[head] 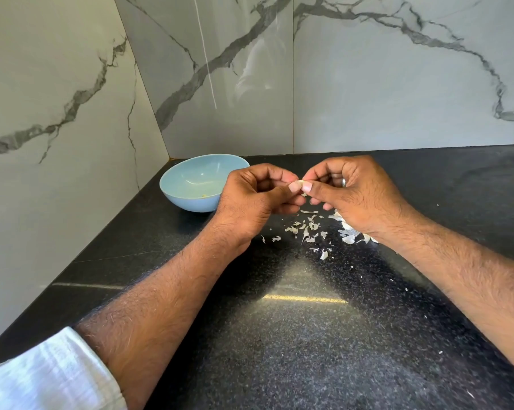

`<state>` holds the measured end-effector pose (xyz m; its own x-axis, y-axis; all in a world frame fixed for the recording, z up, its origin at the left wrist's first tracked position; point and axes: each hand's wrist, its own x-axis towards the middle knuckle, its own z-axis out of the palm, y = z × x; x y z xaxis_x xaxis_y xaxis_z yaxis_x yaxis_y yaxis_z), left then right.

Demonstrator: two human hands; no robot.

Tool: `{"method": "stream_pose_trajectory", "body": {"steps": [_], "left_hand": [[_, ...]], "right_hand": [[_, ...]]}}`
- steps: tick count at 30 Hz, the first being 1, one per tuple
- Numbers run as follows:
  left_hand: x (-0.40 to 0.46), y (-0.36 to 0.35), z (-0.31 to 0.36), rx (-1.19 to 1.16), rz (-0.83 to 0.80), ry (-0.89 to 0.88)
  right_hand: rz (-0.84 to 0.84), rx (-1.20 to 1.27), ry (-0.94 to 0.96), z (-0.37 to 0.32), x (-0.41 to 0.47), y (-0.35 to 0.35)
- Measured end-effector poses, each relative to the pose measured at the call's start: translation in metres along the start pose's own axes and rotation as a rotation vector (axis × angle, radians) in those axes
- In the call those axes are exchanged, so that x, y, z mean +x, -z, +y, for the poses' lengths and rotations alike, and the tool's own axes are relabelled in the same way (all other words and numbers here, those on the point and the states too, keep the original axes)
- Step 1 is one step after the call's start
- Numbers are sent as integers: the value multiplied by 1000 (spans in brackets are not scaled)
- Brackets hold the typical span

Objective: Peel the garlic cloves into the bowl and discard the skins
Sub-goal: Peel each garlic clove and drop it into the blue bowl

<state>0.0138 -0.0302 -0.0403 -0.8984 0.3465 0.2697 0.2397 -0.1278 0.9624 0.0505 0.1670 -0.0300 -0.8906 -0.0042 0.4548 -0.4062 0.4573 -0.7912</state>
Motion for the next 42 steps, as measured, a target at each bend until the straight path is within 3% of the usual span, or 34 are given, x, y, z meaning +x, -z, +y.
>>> {"method": "stream_pose_trajectory", "body": {"steps": [5, 10, 19, 21, 27, 33, 37, 42], "left_hand": [[1, -1, 0, -4, 10, -8], [3, -3, -1, 95, 64, -54], [1, -4, 11, -49, 59, 65], [4, 4, 22, 23, 106, 42], [20, 77, 55, 554, 541, -197], [26, 124, 36, 920, 586, -240], [25, 132, 30, 967, 674, -190], [24, 126, 32, 995, 673, -208]], "right_hand": [[0, -108, 36, -1, -2, 1], [-48, 36, -47, 0, 0, -3], [45, 60, 58, -5, -2, -8], [49, 59, 36, -9, -1, -7], [16, -72, -4, -26, 23, -12], [-130, -367, 49, -55, 80, -66], [-256, -519, -18, -55, 116, -103], [-412, -752, -78, -48, 135, -120]]}}
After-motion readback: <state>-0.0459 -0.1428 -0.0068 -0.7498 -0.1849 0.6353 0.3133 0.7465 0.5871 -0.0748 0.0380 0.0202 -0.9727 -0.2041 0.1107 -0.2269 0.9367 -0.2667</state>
